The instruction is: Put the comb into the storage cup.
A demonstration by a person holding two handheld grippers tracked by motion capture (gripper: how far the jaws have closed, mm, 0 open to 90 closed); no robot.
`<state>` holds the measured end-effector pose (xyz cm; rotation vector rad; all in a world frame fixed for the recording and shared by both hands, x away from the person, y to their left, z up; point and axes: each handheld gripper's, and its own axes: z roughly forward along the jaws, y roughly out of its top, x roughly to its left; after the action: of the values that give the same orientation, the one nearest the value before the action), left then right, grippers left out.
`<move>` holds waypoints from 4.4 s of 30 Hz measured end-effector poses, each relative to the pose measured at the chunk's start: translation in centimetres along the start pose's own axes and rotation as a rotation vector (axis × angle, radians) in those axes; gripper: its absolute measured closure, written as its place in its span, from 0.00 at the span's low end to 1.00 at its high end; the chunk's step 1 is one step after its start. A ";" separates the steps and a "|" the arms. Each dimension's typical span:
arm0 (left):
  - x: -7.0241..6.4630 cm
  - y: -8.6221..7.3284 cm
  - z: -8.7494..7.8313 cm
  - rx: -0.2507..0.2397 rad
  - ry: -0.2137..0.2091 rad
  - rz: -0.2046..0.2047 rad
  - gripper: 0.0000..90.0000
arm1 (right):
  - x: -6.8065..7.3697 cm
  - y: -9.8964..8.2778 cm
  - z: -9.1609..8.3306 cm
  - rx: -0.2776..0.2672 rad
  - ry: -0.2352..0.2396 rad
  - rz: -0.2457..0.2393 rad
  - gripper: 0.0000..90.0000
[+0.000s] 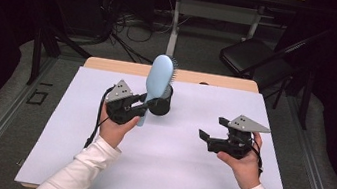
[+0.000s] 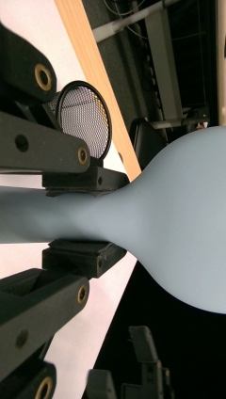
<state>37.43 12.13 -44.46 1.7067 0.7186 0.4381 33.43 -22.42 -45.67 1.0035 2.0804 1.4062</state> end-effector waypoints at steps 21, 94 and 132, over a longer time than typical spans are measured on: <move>-0.1 -0.3 0.4 0.007 0.002 0.005 0.77 | 0.4 5.7 1.3 -0.031 -0.005 0.052 0.16; -3.0 -2.4 2.5 0.058 -0.043 0.069 0.77 | 1.8 5.4 2.8 0.031 0.162 0.207 0.26; -2.9 -2.8 2.6 0.068 -0.033 0.073 0.77 | 1.7 9.7 6.3 0.049 0.214 0.295 0.24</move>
<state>36.31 8.68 -47.54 1.8051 0.6548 0.4392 39.81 -15.12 -39.16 1.2711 2.1943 1.6780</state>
